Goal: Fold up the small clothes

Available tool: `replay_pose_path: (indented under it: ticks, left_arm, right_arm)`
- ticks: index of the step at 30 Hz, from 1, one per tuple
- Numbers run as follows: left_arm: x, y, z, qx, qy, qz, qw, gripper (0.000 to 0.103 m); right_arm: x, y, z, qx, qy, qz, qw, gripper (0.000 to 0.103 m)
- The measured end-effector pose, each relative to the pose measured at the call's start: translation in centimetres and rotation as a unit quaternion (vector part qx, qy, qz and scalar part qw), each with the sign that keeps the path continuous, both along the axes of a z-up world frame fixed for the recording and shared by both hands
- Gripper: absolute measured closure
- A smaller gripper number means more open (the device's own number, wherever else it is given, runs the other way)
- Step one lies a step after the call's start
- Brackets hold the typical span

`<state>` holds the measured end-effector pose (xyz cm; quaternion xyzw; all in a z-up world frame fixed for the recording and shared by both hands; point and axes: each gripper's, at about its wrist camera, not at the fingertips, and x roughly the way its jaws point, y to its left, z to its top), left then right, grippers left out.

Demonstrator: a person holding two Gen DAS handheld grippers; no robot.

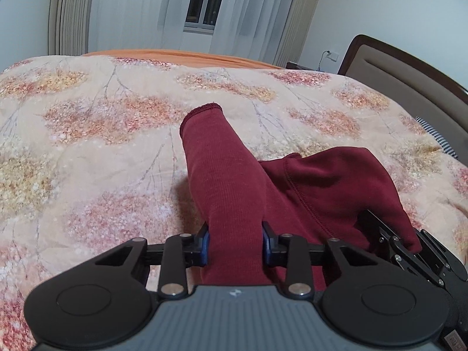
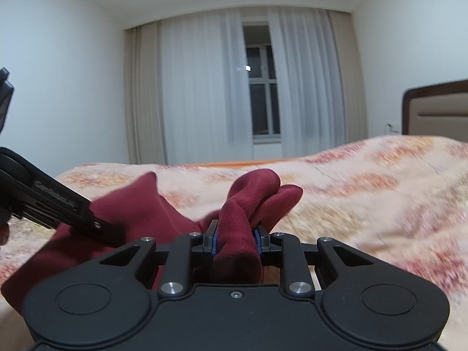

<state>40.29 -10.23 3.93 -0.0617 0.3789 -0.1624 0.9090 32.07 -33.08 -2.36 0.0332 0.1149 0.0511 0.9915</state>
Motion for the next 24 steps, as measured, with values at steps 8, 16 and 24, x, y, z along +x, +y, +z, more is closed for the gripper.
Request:
replay_pose_path:
  ticks: [8, 16, 24]
  left_arm:
    - [0.3, 4.5, 1.5, -0.001, -0.017, 0.035, 0.9993, 0.068]
    - [1.8, 12.4, 2.3, -0.006, -0.029, 0.098, 0.9947, 0.068]
    - [2.9, 18.8, -0.6, -0.032, 0.001, 0.141, 0.9895, 0.068]
  right_arm:
    - [2.8, 5.0, 1.7, 0.003, -0.014, 0.048, 0.999, 0.079]
    - [6.2, 11.9, 2.2, 0.032, -0.016, 0.089, 0.995, 0.079]
    - [8.2, 16.3, 0.5, 0.031, 0.030, 0.093, 0.995, 0.079]
